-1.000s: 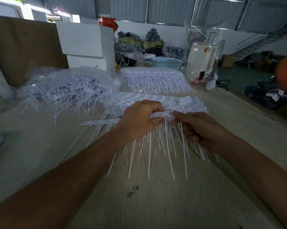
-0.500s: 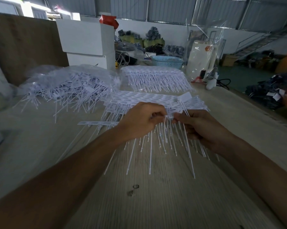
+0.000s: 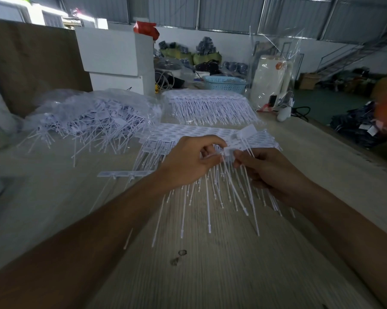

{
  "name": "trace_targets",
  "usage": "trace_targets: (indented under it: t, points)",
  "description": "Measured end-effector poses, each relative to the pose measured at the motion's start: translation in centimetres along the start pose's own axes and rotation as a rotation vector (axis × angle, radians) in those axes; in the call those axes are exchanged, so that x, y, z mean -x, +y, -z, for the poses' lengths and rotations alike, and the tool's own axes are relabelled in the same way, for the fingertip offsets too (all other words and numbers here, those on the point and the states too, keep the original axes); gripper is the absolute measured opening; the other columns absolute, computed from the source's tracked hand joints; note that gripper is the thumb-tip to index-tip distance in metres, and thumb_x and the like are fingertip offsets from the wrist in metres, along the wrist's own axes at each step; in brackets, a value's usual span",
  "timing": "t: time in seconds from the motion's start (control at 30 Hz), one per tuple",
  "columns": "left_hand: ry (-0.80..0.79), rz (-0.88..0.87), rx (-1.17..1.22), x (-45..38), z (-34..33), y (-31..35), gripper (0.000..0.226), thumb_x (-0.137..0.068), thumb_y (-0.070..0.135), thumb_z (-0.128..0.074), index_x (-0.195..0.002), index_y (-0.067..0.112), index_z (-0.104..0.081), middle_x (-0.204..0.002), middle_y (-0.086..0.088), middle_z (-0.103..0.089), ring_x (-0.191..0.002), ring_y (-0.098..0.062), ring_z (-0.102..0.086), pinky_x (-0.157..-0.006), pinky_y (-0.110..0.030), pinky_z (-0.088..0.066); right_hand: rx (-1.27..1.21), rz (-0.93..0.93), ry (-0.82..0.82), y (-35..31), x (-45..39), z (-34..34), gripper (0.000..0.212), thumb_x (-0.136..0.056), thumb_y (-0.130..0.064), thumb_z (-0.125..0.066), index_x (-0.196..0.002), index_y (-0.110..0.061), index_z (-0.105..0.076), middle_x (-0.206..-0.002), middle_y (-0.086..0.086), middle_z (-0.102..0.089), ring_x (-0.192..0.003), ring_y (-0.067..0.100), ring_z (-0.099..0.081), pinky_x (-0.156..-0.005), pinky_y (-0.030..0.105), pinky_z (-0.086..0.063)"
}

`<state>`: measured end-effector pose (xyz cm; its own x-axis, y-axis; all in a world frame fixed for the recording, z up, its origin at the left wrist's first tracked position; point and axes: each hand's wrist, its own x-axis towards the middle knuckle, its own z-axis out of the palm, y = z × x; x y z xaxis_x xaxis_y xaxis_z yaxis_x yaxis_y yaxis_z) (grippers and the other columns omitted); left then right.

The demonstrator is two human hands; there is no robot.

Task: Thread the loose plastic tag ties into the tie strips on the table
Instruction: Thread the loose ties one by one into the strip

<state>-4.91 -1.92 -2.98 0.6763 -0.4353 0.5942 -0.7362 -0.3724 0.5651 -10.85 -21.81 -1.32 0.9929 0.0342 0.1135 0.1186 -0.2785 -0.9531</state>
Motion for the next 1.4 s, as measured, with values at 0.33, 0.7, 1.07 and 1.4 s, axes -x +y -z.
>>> trace_targets:
  t: [0.33,0.7,1.07,1.4]
  points:
    - [0.025,0.011,-0.058,-0.2,0.3,-0.3,0.019,-0.091,0.017,-0.071,-0.109,0.017,-0.076,-0.092,0.003,-0.075,-0.082,-0.008,-0.069,-0.076,-0.032,-0.056,0.156,-0.010,0.034,0.1,-0.4,0.1,0.035,-0.103,-0.028,-0.052,-0.072,-0.012,-0.055,-0.053,-0.003,-0.042,-0.046,0.011,-0.034,-0.048,0.024,-0.029]
    - [0.013,0.002,0.008,0.0,0.2,0.3,0.028,-0.086,0.015,-0.076,-0.114,0.017,-0.071,-0.080,0.008,-0.068,-0.075,-0.009,-0.065,-0.072,-0.020,-0.050,0.103,0.063,0.034,0.1,-0.2,0.1,0.032,-0.109,-0.030,-0.037,-0.084,-0.011,-0.044,-0.061,0.012,-0.056,-0.042,0.017,-0.043,-0.039,0.025,-0.035]
    - [0.098,-0.027,-0.025,-0.2,0.3,0.4,0.027,-0.077,0.017,-0.085,-0.102,0.012,-0.077,-0.084,0.005,-0.071,-0.077,-0.005,-0.065,-0.069,-0.016,-0.049,-0.043,-0.043,-0.017,0.1,-0.2,-0.4,0.027,-0.104,-0.024,-0.051,-0.096,-0.004,-0.068,-0.052,-0.009,-0.035,-0.044,0.006,-0.027,-0.041,0.019,-0.024]
    - [0.075,-0.085,0.042,0.1,-0.8,1.0,0.014,-0.083,0.013,-0.078,-0.093,0.012,-0.069,-0.070,0.015,-0.065,-0.069,-0.009,-0.065,-0.060,-0.011,-0.044,-0.062,-0.101,-0.139,0.4,0.3,-1.1,0.036,-0.107,-0.032,-0.044,-0.097,-0.005,-0.067,-0.060,0.002,-0.052,-0.045,0.010,-0.038,-0.042,0.020,-0.030]
